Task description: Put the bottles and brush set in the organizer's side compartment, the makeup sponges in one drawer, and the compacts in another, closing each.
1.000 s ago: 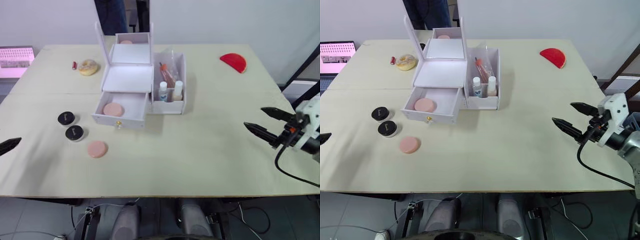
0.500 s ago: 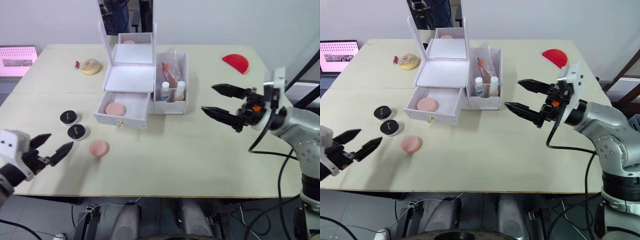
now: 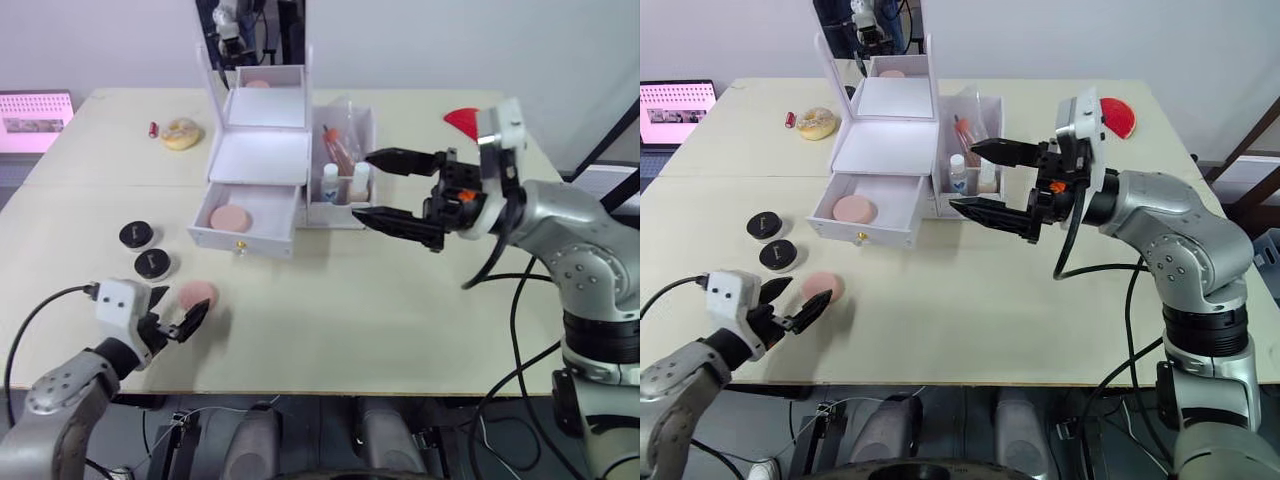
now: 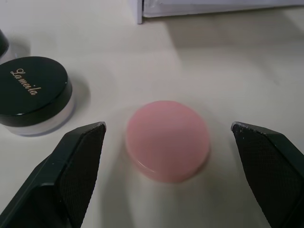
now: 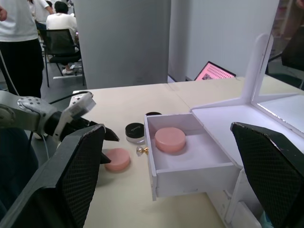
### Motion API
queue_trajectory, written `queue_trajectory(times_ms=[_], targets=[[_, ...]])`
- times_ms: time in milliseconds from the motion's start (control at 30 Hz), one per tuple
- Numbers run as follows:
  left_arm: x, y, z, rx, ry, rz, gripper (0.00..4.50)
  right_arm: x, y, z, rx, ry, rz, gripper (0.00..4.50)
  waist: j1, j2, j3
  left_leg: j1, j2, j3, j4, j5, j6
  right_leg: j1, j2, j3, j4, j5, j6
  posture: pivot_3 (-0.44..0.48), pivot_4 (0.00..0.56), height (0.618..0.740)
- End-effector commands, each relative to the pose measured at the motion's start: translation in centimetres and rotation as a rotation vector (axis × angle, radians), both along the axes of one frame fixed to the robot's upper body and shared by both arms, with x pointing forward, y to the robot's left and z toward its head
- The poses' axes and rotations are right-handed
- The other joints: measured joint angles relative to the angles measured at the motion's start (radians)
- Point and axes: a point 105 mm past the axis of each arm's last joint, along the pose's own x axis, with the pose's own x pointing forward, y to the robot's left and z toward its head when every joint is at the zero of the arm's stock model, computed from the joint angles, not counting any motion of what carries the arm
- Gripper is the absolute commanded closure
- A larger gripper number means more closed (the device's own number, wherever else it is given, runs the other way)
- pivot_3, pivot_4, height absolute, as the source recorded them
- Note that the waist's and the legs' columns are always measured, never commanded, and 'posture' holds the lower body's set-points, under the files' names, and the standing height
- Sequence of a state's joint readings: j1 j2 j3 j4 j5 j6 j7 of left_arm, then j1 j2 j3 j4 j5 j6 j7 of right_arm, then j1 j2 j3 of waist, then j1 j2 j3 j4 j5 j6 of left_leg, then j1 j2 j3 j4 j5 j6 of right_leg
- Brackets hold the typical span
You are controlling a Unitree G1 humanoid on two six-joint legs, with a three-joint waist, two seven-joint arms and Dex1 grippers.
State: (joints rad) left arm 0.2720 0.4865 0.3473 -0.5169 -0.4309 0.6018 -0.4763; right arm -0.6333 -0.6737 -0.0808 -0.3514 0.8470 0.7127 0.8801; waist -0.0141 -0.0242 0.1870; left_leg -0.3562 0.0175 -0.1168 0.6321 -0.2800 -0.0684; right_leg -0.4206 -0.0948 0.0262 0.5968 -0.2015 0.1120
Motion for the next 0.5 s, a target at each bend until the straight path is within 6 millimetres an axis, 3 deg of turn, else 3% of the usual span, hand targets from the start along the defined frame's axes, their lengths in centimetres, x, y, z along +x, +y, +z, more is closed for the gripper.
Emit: queue_trajectory(times_ms=[33,500], targets=[[0.8,-0.3,0.1,0.021,-0.033,0.021,0.05,-0.8,0.5,1.1,0.009,-0.054,0.026,0.0,0.0,0.0,0.0,0.0,0.0,0.0,0.0,0.0,0.0,0.0,0.0,0.0,0.0,0.0,0.0,0.0,0.15,0.739],[1.7,-1.0,-2.0,0.031,0.032,0.038,0.05,-1.1,0.7,1.2,-0.005,-0.052,0.014,0.0,0.001,0.0,0.0,0.0,0.0,0.0,0.0,0.0,0.0,0.0,0.0,0.0,0.0,0.0,0.0,0.0,0.15,0.739]])
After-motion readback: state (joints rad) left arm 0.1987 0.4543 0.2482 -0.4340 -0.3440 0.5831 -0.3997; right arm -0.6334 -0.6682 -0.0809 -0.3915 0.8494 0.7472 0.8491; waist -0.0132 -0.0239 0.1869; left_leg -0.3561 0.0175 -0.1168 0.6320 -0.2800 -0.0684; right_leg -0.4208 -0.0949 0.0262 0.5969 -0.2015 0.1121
